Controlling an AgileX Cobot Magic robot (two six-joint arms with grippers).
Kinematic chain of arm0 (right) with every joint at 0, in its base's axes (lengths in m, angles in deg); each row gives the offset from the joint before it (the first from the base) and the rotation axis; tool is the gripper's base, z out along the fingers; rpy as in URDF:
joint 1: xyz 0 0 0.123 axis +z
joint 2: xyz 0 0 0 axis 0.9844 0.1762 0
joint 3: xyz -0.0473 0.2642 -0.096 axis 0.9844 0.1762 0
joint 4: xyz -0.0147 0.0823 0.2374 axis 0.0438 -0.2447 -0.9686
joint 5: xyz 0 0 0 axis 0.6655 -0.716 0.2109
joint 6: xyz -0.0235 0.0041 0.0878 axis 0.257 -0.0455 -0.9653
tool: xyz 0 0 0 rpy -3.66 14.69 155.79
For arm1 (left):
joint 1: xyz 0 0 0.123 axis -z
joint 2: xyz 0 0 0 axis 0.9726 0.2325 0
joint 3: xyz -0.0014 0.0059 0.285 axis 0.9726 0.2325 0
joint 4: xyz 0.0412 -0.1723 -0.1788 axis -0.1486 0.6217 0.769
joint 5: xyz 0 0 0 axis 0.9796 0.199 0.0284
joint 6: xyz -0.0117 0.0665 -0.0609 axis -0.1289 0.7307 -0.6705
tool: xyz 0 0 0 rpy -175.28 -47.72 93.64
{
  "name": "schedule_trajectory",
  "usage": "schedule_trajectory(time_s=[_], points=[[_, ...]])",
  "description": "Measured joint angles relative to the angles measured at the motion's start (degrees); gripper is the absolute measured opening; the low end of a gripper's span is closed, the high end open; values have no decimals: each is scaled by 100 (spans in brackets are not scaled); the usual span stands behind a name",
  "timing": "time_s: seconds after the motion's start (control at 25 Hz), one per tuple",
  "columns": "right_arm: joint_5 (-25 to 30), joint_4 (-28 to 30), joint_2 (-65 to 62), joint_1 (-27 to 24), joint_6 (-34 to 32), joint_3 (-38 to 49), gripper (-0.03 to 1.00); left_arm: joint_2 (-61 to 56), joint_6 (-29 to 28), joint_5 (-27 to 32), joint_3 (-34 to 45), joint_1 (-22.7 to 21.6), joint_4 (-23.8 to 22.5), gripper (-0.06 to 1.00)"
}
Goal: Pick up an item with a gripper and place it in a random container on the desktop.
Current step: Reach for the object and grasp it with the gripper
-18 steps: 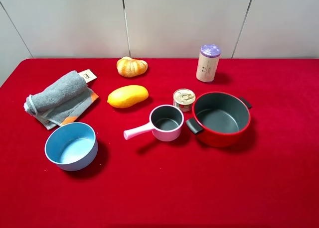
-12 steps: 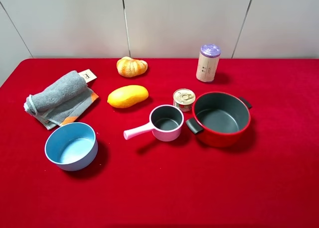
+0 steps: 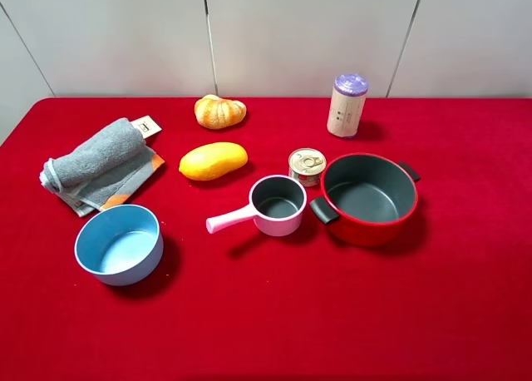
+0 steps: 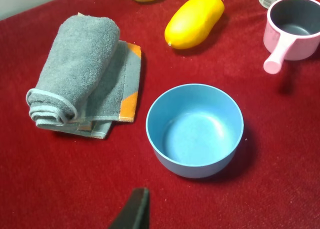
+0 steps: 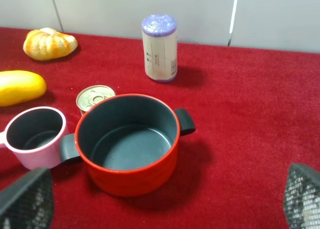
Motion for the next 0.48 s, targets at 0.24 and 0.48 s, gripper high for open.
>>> schedule_trajectory(time_s=[0.24, 0.48], points=[[0, 0, 0, 0, 0, 0, 69, 0, 0, 0, 0, 0, 0, 99], [0, 0, 0, 0, 0, 0, 69, 0, 0, 0, 0, 0, 0, 99]])
